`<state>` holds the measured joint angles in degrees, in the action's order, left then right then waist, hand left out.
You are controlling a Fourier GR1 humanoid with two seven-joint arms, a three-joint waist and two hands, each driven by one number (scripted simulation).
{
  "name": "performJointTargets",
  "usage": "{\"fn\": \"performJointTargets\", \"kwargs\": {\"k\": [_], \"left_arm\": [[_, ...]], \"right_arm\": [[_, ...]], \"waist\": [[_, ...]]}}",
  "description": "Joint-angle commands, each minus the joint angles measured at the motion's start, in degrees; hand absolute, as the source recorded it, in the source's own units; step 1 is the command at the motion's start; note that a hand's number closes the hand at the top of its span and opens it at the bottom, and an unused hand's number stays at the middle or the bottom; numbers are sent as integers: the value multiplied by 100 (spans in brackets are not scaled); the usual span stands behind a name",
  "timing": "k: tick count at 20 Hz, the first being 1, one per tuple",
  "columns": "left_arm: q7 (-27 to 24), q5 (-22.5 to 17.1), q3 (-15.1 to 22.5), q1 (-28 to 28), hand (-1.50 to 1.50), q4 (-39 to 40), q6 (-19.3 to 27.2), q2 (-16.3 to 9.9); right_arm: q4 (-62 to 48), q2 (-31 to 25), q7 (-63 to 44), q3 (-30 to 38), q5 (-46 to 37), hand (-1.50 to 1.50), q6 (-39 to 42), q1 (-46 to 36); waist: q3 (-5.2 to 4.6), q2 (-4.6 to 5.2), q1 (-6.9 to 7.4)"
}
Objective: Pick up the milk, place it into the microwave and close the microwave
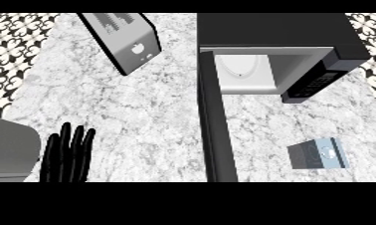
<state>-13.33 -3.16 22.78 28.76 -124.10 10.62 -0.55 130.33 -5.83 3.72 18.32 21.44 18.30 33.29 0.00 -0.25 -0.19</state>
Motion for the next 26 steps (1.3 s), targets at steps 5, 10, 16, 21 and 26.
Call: {"fn": "performJointTargets", "kwargs": {"k": [5,10,16,21,26], "left_arm": [[-827,9,531,914,-150,-57,-15,-176],[-1095,-249,375,1146,-150,29,-152,-493],[-1995,-480,326,1534,-150,368,-334,-652],[-2065,-284,652,1532,-150,453,-165,-614],[-2082,-597,505,1625,-150,331,-236,-879]], "right_arm": [[-1378,398,968,63,-579,-150,641,20],[-1732,422,927,75,-801,-150,500,-462],[-2749,580,1905,-269,-1473,-150,-233,-486],[-3842,581,2413,300,-1680,-150,-258,-1008],[-4570,355,2402,368,-1894,-150,-456,-1672]], "waist": [[4,6,49],[1,16,53],[2,13,55],[4,18,51],[1,19,59]]}}
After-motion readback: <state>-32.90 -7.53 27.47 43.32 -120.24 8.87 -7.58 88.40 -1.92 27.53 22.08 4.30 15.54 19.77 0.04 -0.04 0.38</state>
